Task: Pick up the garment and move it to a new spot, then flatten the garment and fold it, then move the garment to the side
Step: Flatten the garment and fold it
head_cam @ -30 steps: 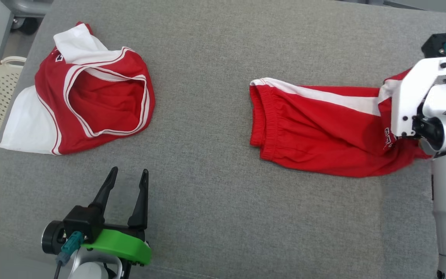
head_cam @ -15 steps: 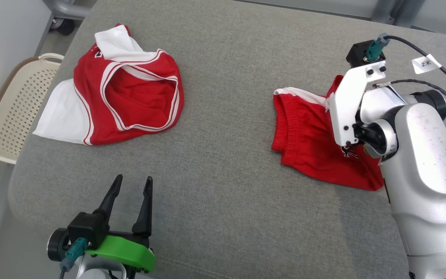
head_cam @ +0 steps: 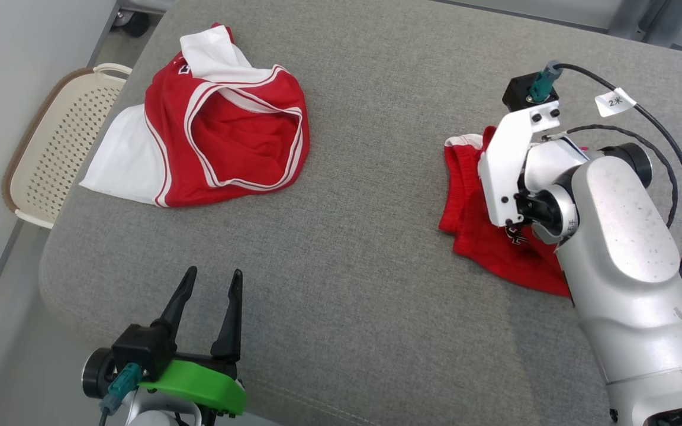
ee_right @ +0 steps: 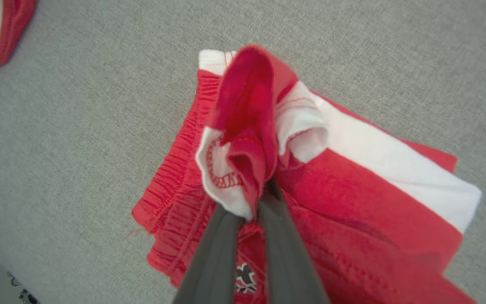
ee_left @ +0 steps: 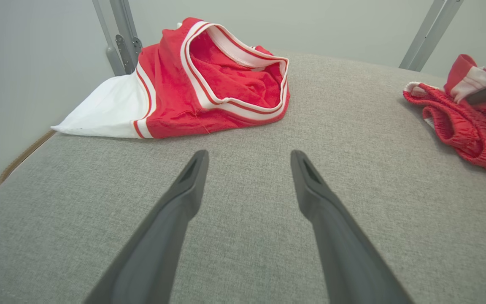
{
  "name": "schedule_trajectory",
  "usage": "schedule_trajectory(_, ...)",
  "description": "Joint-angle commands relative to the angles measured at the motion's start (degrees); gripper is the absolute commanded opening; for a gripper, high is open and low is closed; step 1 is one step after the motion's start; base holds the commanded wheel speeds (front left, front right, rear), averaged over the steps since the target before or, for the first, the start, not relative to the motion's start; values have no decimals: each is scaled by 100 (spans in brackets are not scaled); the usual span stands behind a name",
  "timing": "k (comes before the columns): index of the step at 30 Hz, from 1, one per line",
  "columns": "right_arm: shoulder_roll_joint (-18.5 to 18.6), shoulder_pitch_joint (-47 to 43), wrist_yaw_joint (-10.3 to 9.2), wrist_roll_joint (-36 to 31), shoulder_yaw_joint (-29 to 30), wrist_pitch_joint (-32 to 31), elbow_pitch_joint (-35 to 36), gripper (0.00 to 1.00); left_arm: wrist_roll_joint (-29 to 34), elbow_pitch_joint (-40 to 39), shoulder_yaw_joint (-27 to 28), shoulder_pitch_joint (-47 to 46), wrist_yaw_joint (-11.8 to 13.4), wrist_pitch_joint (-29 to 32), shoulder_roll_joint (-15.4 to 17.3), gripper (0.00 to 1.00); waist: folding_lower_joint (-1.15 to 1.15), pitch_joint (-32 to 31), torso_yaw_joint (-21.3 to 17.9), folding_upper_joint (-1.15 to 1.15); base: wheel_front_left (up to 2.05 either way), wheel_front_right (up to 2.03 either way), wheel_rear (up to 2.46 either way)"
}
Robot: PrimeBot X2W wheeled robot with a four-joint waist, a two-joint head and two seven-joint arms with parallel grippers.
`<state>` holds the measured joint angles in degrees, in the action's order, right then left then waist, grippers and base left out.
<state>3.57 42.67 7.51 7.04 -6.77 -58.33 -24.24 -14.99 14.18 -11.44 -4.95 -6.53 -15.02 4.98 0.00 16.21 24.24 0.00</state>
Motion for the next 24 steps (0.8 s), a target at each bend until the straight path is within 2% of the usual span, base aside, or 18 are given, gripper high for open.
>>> schedule_trajectory(1,-4,58,-4,63,-52,-3,-37,19,21,3,4,37,-10,-20,-12,100,0,-3,1,0,0,0,0)
schedule_trajectory(2,-10,89,-4,118,-72,61,-19,84,23,6,19,41,-14,-20,-18,100,0,-4,-14,0,0,0,0)
schedule_trajectory(3,-11,123,-4,169,-45,118,-9,100,23,4,35,45,-16,-20,-20,100,0,-3,-33,0,0,0,0)
schedule_trajectory(11,3,300,-4,604,-55,691,332,100,77,16,137,95,-38,-20,10,100,0,-188,-296,0,0,0,0)
schedule_trajectory(17,494,70,-4,338,186,1478,564,100,142,-13,163,163,-43,-20,61,100,0,-415,-522,0,0,0,0)
schedule_trajectory(23,900,-501,-4,123,629,2091,513,100,162,-81,196,253,-42,-20,97,100,0,-561,-693,0,0,0,0)
schedule_trajectory(24,935,-601,-3,106,706,2159,497,89,170,-99,201,270,-40,-20,100,100,0,-563,-717,0,0,0,0)
